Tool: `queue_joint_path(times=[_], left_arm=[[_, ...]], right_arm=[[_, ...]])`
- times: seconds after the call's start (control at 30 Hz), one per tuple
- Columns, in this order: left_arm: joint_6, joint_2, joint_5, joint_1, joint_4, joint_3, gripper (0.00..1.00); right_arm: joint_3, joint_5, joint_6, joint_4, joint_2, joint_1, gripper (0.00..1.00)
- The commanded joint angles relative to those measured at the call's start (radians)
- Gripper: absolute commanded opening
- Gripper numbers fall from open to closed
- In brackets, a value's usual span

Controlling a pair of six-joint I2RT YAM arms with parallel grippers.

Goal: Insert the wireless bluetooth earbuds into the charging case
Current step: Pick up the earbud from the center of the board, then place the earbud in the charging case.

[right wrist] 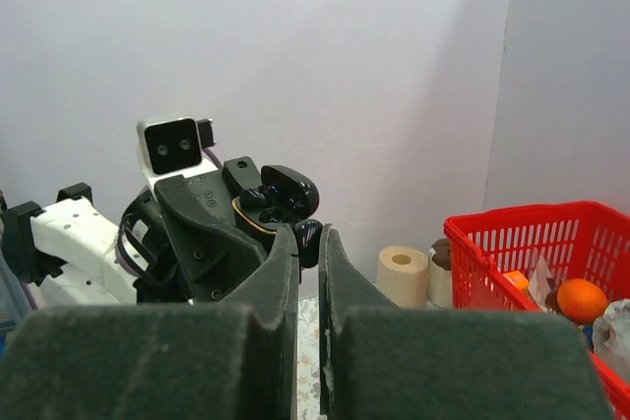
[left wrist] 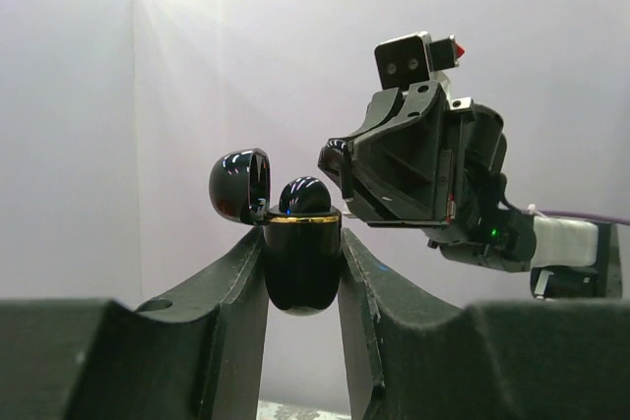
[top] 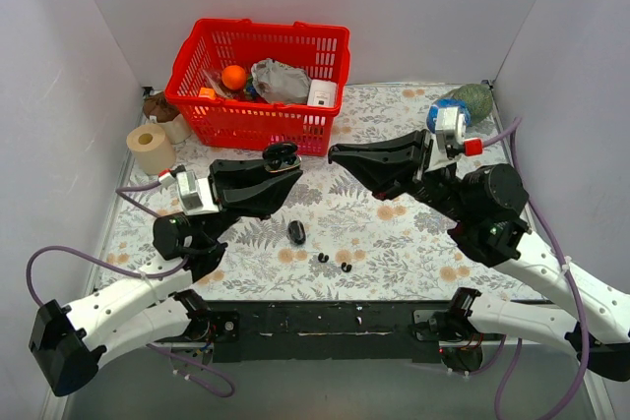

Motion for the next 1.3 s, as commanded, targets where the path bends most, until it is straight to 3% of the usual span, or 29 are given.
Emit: queue_joint_path(times=[0.0, 0.37, 1.27], left_arm=[[-0.099, 0.034, 0.036, -0.003, 0.187, -0.006, 0.0], [-0.218, 0.106, 0.032, -0.003, 0.32, -0.066, 0.0], [-0.282, 0.166, 0.064, -0.003, 0.311, -0.031, 0.0]], right_arm=[[-0.032, -0.069, -0.029, 0.168, -0.032, 0.005, 0.01], [-0.049, -0.109, -0.038, 0.208, -0.009, 0.008, 0.01], [-0.098, -0.031, -0.121, 0.22, 0.049, 0.016, 0.01]])
